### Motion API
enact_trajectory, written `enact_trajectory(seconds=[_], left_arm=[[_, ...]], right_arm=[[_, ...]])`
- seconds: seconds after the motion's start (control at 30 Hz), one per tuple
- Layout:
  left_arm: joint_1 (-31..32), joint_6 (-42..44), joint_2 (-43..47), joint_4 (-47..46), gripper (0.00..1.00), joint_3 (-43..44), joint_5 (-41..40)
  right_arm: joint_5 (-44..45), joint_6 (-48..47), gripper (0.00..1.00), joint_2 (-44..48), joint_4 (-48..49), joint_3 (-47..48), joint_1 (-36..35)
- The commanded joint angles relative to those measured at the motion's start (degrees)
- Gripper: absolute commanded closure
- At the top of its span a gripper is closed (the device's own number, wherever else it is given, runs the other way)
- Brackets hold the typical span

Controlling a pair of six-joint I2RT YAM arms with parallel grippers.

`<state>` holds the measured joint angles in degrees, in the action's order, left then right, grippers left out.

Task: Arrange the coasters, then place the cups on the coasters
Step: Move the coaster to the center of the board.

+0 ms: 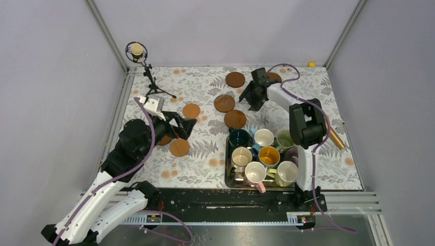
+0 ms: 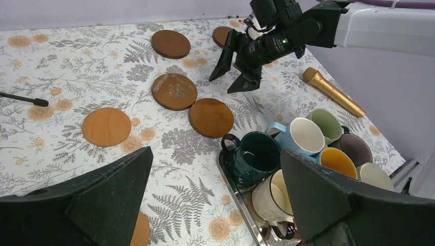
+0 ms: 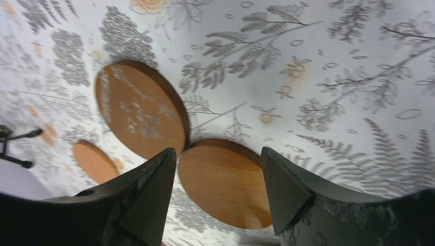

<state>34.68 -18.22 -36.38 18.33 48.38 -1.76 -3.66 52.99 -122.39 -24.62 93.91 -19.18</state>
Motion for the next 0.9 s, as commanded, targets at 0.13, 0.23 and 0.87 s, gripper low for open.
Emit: enact_trajectory(seconds=[0.13,0.23,0.87], left_arm=[[0.24,0.38,0.68,-3.33,0.01,0.04,-0.35],[0.30,0.38,0.78,-3.31,0.01,0.02,-0.51],[0.28,0.46,0.83,-3.30,0.01,0.00,-0.95]], right_arm=[[-1.65,-12.79,0.32,3.87,-5.46,-2.87,0.36],[-3.86,-13.27,0.32,3.16,-5.47,-3.46,0.37],[-15.74,-1.50,0.36,-1.48,7.69,-4.54,-6.31]])
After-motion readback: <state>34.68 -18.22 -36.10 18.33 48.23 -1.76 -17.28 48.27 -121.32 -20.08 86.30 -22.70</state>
